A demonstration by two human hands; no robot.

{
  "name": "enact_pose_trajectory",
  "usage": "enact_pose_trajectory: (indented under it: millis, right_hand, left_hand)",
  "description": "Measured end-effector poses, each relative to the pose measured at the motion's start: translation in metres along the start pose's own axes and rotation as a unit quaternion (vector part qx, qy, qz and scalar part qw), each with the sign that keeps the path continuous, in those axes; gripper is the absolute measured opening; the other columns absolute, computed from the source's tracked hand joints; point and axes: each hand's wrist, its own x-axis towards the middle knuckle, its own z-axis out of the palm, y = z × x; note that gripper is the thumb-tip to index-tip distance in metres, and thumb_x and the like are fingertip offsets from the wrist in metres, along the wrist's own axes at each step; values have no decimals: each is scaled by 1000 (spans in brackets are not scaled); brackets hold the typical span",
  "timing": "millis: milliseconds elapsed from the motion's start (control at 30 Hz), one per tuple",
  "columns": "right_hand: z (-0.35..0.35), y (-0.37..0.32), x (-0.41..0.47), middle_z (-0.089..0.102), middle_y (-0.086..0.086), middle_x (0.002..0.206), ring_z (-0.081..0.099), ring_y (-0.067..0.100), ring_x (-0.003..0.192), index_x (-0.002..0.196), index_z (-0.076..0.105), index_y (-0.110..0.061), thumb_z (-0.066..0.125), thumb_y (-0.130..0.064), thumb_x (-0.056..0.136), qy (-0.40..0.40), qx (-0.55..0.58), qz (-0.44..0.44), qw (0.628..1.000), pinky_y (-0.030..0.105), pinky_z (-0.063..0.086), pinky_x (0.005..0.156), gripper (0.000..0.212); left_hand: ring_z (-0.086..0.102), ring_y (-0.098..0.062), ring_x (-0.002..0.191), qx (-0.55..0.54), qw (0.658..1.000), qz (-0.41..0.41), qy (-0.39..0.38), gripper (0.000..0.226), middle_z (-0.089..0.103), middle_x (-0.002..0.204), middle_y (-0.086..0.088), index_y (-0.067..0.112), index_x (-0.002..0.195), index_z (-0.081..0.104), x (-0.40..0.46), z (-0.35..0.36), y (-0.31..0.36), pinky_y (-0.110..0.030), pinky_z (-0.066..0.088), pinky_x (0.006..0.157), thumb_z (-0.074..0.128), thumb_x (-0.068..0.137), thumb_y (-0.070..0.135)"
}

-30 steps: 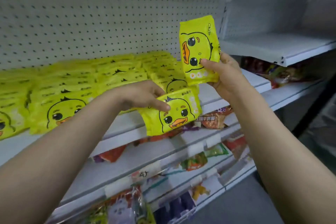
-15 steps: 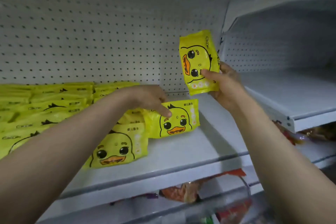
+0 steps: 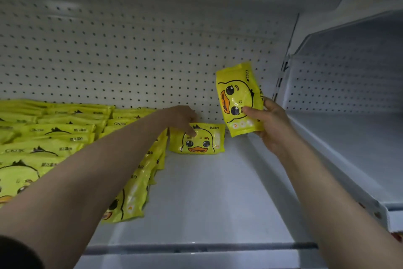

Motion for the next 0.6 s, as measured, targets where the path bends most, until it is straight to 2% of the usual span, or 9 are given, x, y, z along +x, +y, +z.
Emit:
enact_pose_trajectory:
  millis: [100, 233, 333, 533, 600]
  right_hand:
    - [-2, 1, 4, 76, 1, 98, 73, 21, 81, 109, 64, -16, 71, -4, 82, -4, 3, 1, 1000, 32, 57, 59, 31]
    - [-6, 0, 7, 75, 4, 105, 72, 25, 93, 116, 63, -13, 71, -3, 82, -1, 2, -3, 1000, 43, 57, 80, 36]
    - [-8, -2, 10, 75, 3, 105, 72, 27, 95, 118, 63, -13, 71, -3, 83, -5, 1, -9, 1000, 47, 57, 84, 37]
    - [-10, -4, 15, 75, 3, 102, 72, 27, 93, 118, 63, -13, 72, -3, 82, -7, -2, -14, 1000, 43, 59, 80, 38]
    - [-8, -3, 15, 76, 3, 101, 73, 24, 88, 117, 63, -12, 72, -2, 82, -7, -4, -14, 1000, 36, 60, 72, 37]
  left_hand:
    - [50, -19, 98, 1, 999, -3, 35, 40, 52, 104, 0, 14, 110, 60, 9, 1, -7, -27, 35, 75, 76, 78, 31]
    - [54, -24, 110, 17, 997, -10, 68, 47, 59, 118, -4, 15, 117, 62, 20, 4, -15, -32, 43, 87, 77, 76, 32]
    - [54, -23, 113, 22, 995, -14, 95, 50, 58, 125, -4, 18, 123, 61, 23, 5, -16, -34, 45, 92, 76, 77, 29]
    - [51, -23, 120, 36, 988, -38, 145, 55, 54, 133, 0, 25, 131, 56, 22, 9, -17, -36, 45, 94, 74, 80, 28]
    - [55, -25, 113, 28, 986, -42, 158, 51, 57, 126, -2, 25, 126, 58, 22, 11, -19, -36, 46, 86, 76, 78, 27]
